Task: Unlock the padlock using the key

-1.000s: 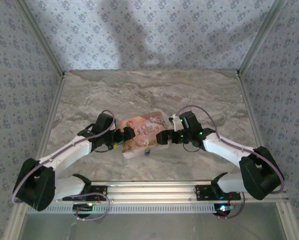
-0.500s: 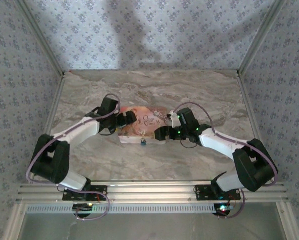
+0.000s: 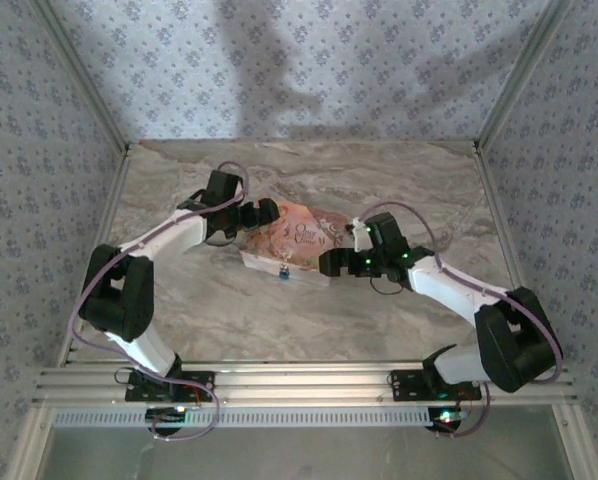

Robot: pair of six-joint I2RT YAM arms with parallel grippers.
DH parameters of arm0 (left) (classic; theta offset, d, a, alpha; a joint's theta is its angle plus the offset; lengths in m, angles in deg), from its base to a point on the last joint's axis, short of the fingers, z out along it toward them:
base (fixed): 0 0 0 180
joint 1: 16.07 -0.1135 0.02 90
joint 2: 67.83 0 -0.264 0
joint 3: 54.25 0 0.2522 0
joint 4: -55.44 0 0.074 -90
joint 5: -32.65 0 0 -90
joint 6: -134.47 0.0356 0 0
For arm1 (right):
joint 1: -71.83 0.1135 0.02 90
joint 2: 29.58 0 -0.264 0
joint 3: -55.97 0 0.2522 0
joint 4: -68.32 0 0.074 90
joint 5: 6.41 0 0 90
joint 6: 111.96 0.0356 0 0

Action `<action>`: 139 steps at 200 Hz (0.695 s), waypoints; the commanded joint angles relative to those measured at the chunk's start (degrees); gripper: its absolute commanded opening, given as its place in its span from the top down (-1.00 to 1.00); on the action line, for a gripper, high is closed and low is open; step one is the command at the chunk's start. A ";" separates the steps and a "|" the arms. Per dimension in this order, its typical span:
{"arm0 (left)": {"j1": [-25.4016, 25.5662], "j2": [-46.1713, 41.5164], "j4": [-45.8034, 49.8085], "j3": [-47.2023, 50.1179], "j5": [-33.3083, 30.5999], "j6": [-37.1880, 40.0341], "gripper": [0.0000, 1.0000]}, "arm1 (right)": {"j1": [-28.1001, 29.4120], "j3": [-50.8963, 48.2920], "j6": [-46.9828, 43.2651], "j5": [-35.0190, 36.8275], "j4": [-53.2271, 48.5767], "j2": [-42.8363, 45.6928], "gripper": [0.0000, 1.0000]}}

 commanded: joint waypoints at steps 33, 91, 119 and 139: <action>-2.42 -5.72 3.58 -2.83 -3.13 5.24 -0.96 | -9.91 2.41 -6.05 8.13 -15.66 6.35 -0.68; 4.51 -16.16 0.71 5.51 -3.67 4.47 -0.96 | -13.57 7.44 -12.09 13.77 -20.94 -2.32 -0.19; 7.82 -19.50 -1.88 10.05 -3.53 1.46 -0.96 | -14.86 9.29 -13.44 14.88 -21.02 -6.70 -0.07; 9.23 -20.21 -2.94 11.65 -3.44 0.44 -0.96 | -15.68 10.91 -14.48 15.01 -21.64 -9.98 0.02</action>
